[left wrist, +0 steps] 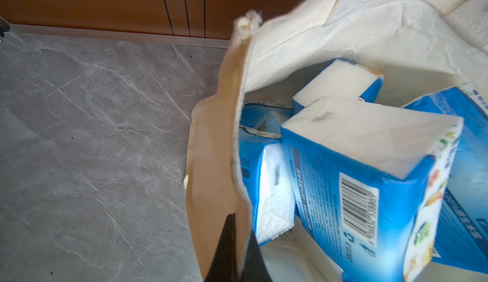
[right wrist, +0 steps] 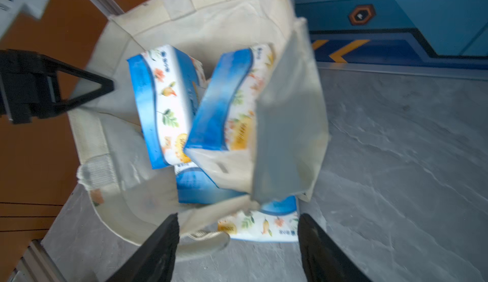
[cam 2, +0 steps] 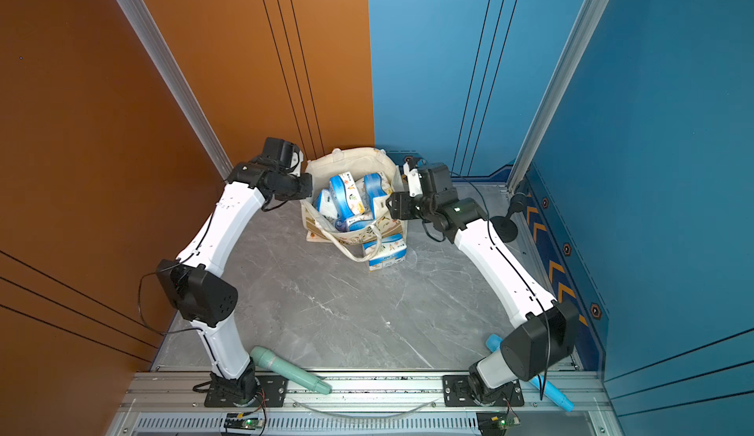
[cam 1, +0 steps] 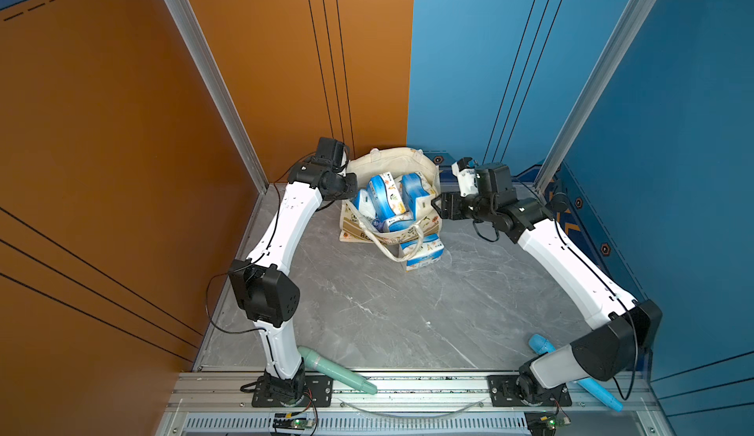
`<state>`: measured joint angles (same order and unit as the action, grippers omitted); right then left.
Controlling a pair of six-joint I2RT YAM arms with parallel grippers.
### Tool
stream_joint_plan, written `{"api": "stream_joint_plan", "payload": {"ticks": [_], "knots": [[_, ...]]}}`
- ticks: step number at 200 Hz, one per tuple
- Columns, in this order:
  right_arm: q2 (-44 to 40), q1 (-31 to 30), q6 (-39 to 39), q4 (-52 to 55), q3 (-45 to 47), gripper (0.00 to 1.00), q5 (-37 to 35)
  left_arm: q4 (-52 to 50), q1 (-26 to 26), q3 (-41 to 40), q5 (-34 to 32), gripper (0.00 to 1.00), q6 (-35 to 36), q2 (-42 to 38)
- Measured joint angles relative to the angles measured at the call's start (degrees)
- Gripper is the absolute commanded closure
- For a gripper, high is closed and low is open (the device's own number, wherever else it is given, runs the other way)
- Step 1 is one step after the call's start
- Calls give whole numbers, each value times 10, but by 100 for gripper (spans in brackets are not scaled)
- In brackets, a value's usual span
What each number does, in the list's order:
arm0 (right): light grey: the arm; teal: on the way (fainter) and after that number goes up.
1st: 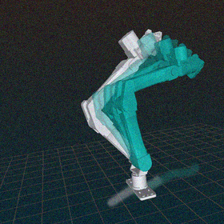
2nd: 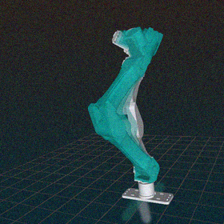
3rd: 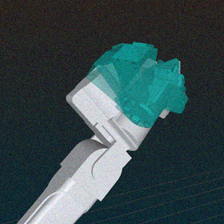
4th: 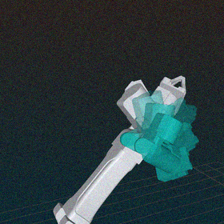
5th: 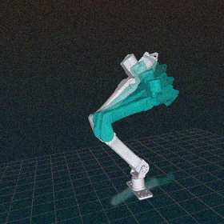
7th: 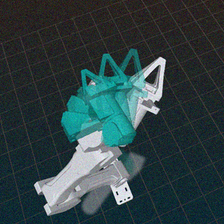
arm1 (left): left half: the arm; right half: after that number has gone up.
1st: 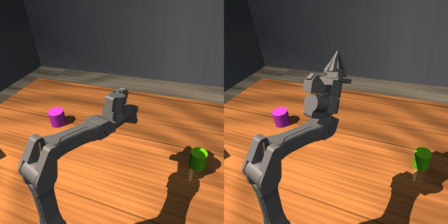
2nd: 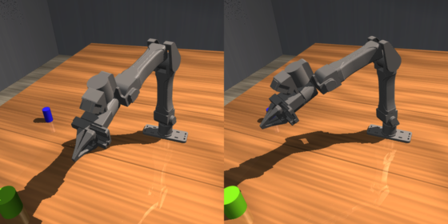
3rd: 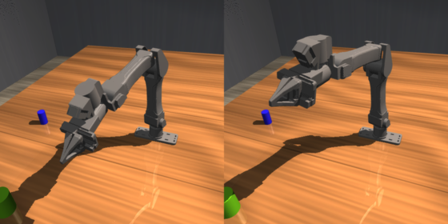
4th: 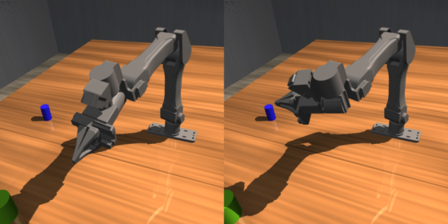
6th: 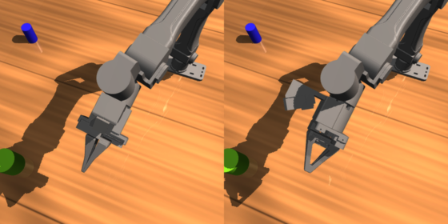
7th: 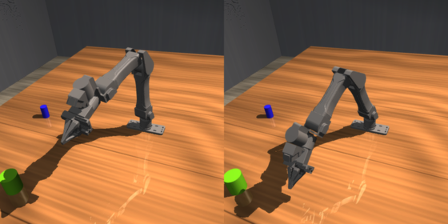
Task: Put tissues into the canvas bag
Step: Adjust the canvas bag at the center of the board.
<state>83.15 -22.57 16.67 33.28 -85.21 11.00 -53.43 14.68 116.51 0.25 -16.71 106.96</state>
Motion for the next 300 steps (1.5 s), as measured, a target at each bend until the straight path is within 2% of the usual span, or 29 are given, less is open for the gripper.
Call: {"api": "stream_joint_plan", "payload": {"ticks": [32,58,91,111,140,172,225,262,300], "knots": [[-82,49,4,12,83,27,-13,0,0,0,0,100,0,0],[-85,71,13,19,129,30,-14,0,0,0,0,100,0,0],[-62,42,19,23,164,28,-11,0,0,0,0,100,2,0],[-64,16,29,11,158,39,3,-1,0,0,0,100,4,0],[-67,-5,44,-24,118,46,7,-1,1,0,0,100,4,0],[-56,-19,41,-44,35,48,-21,-1,4,1,0,100,5,0],[78,-22,16,-57,-118,52,-63,-5,8,10,0,100,7,5],[155,-24,7,-30,-167,52,-86,-6,8,12,0,100,8,6],[176,-29,7,-15,-195,53,-94,-7,8,14,0,100,8,7]]}}
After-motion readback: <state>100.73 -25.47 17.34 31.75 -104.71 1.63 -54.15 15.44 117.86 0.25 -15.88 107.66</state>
